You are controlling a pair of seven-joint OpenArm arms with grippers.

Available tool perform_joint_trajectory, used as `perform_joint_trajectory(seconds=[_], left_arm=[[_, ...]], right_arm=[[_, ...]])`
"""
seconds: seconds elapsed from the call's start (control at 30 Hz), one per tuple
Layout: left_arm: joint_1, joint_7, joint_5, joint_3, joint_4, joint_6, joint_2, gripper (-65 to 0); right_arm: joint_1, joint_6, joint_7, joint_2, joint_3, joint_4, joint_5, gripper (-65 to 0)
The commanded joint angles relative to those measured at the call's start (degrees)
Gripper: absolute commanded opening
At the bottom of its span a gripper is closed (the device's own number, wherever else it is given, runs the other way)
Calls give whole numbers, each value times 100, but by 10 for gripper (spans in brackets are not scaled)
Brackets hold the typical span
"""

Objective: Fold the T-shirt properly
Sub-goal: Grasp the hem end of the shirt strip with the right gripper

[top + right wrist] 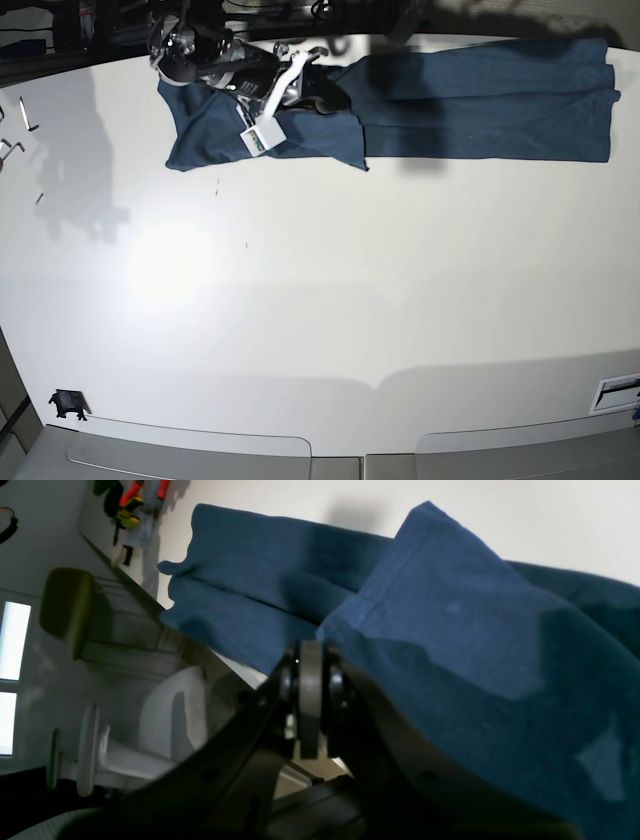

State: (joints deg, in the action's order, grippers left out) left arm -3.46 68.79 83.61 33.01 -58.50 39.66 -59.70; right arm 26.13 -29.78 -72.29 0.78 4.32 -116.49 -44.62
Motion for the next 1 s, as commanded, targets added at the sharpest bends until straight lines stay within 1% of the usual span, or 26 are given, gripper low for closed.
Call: perform_joint_trajectory(seconds=[0.0,0.03,0.07,0.1,0.13,0.17,0.2,0.3,0.37,0.43,0.5,0.57,0.67,0.73,0.77,0.9,0.97], left_arm=[[74,-168,139,70,-74,34,-221,-456],[74,-260,139,70,-74,34,-221,-456],[76,-354,139,70,-74,34,-221,-456],[76,-413,139,70,-74,34,-221,-456],[76,-415,139,70,-74,34,-221,-456],[76,-411,139,70,-74,34,-221,-456],[74,-411,139,70,-74,34,-221,-456],[74,-411,139,70,-74,34,-208,-451],[68,-411,139,70,-74,34,-170,-428],[57,-415,139,70,-72,34,-61,-406],[22,-415,-9,70,-72,34,116,-402],[-87,-417,-24,70,-72,34,337,-394],[-402,-439,-24,70,-72,34,673,-345],[-651,-555,-42,70,-72,34,874,-323],[-774,-695,-168,70,-72,34,968,-322],[-1182,-1517,-1303,70,-72,34,1263,-322],[-1397,-1707,-1545,70,-72,34,1335,-322]], right_arm=[[-22,-44,24,-13,0,-114,-142,-650],[-20,-44,15,-15,0,-114,-144,-650],[-4,-42,17,-15,0,-116,-181,-593],[35,-42,37,-17,0,-136,-282,-470],[98,-42,125,-17,0,-184,-422,-361],[175,-42,249,-20,0,-262,-518,-290],[240,-42,326,-17,0,-380,-533,-263],[278,-42,330,-13,24,-863,-448,-263],[275,-42,463,-15,70,-1200,-216,-264],[275,-42,669,-15,142,-1451,101,-264],[260,-39,918,-15,243,-1552,516,-264],[227,-39,1141,-15,382,-1547,1036,-264],[214,33,1532,-15,688,-1528,1860,-264],[212,74,1672,-13,964,-1528,2138,-264],[214,109,1711,-15,1115,-1528,2184,-264],[214,192,1751,-13,1617,-1528,2166,-264],[214,195,1749,-13,1784,-1528,2124,-264]])
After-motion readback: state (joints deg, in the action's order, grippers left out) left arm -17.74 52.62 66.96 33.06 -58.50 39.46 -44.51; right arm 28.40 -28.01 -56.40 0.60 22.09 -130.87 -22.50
